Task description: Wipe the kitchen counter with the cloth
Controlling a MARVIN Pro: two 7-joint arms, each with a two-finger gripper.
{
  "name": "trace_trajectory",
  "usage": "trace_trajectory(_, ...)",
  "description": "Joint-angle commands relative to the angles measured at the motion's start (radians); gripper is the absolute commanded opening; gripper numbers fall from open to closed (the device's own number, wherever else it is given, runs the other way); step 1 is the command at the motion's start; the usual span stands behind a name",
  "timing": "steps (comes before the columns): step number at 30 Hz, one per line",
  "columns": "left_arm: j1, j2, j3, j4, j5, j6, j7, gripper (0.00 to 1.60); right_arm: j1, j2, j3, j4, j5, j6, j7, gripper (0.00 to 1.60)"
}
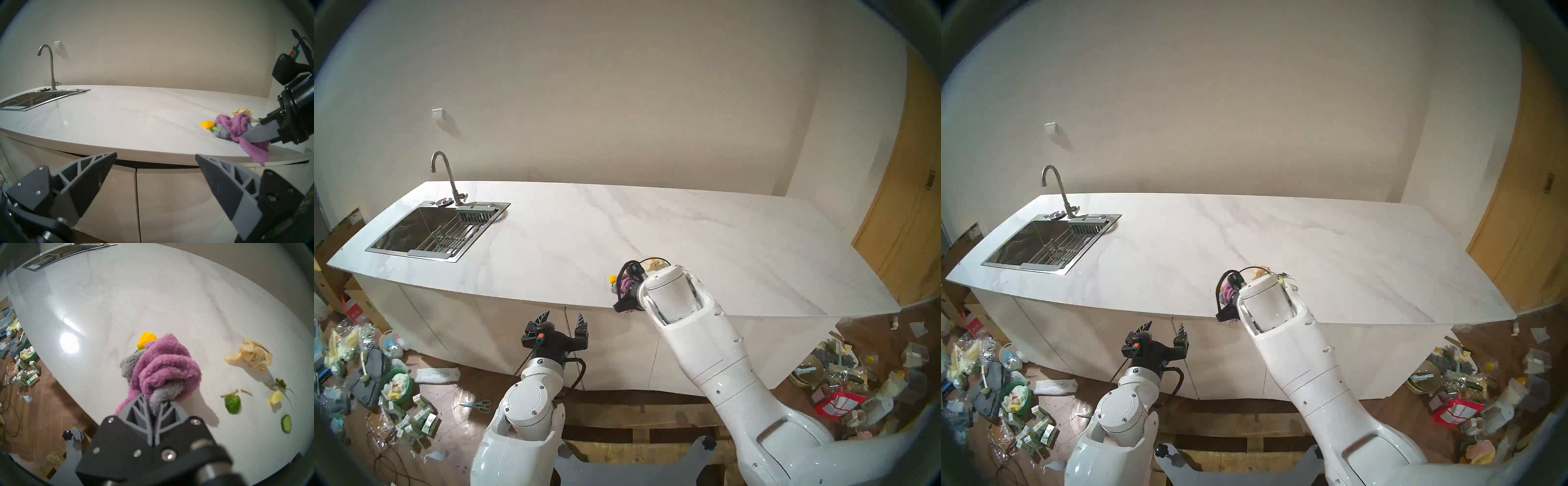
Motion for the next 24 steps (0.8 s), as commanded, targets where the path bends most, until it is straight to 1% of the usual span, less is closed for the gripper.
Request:
trace_trajectory(1, -0.007, 0.000, 0.002, -0.024, 0.000, -0.007, -0.002, 1.60, 0.103, -0.110, -0.034, 0.062, 0.014, -0.038, -0.033, 0.00)
trace_trajectory(3, -0.007, 0.000, 0.002, -0.024, 0.000, -0.007, -0.002, 1.60, 0.124, -0.149, -0.020, 0.102, 0.008, -0.045, -0.050, 0.00)
trace_trajectory(4, -0.008, 0.000, 0.002, -0.024, 0.000, -0.007, -0.002, 1.60, 0.137, -0.157, -0.022, 0.117, 0.008, -0.048, -0.054, 0.00)
trace_trajectory(6, -0.008, 0.000, 0.002, -0.023, 0.000, -0.007, -0.002, 1.60, 0.147, -0.153, -0.032, 0.126, 0.013, -0.058, -0.060, 0.00)
trace_trajectory(8, -0.008, 0.000, 0.002, -0.023, 0.000, -0.007, -0.001, 1.60, 0.177, -0.187, -0.023, 0.172, 0.009, -0.060, -0.072, 0.00)
trace_trajectory(11, -0.008, 0.000, 0.002, -0.022, 0.000, -0.007, -0.001, 1.60, 0.186, -0.195, -0.020, 0.188, 0.011, -0.078, -0.086, 0.00)
trace_trajectory(12, -0.009, 0.000, 0.002, -0.022, 0.000, -0.007, -0.001, 1.60, 0.212, -0.221, -0.008, 0.226, 0.004, -0.085, -0.100, 0.00)
trace_trajectory(14, -0.008, 0.000, 0.002, -0.022, 0.000, -0.007, -0.001, 1.60, 0.227, -0.227, 0.001, 0.242, 0.001, -0.097, -0.109, 0.00)
trace_trajectory(16, -0.008, 0.001, 0.002, -0.023, -0.001, -0.007, -0.001, 1.60, 0.249, -0.224, 0.009, 0.267, -0.001, -0.115, -0.116, 0.00)
trace_trajectory(17, -0.008, 0.001, 0.002, -0.023, -0.001, -0.007, -0.001, 1.60, 0.249, -0.224, 0.009, 0.267, -0.001, -0.115, -0.116, 0.00)
trace_trajectory(19, -0.007, 0.001, 0.002, -0.025, -0.001, -0.007, -0.001, 1.60, 0.260, -0.205, 0.006, 0.264, -0.004, -0.124, -0.112, 0.00)
trace_trajectory(21, -0.007, 0.001, 0.002, -0.026, -0.001, -0.007, -0.001, 1.60, 0.263, -0.166, -0.022, 0.248, -0.020, -0.144, -0.097, 0.00)
trace_trajectory(23, -0.006, 0.002, 0.003, -0.027, -0.001, -0.007, -0.001, 1.60, 0.244, -0.140, -0.014, 0.212, -0.014, -0.141, -0.077, 0.00)
trace_trajectory(24, -0.006, 0.002, 0.003, -0.027, -0.001, -0.007, -0.001, 1.60, 0.234, -0.116, -0.025, 0.186, -0.022, -0.139, -0.064, 0.00)
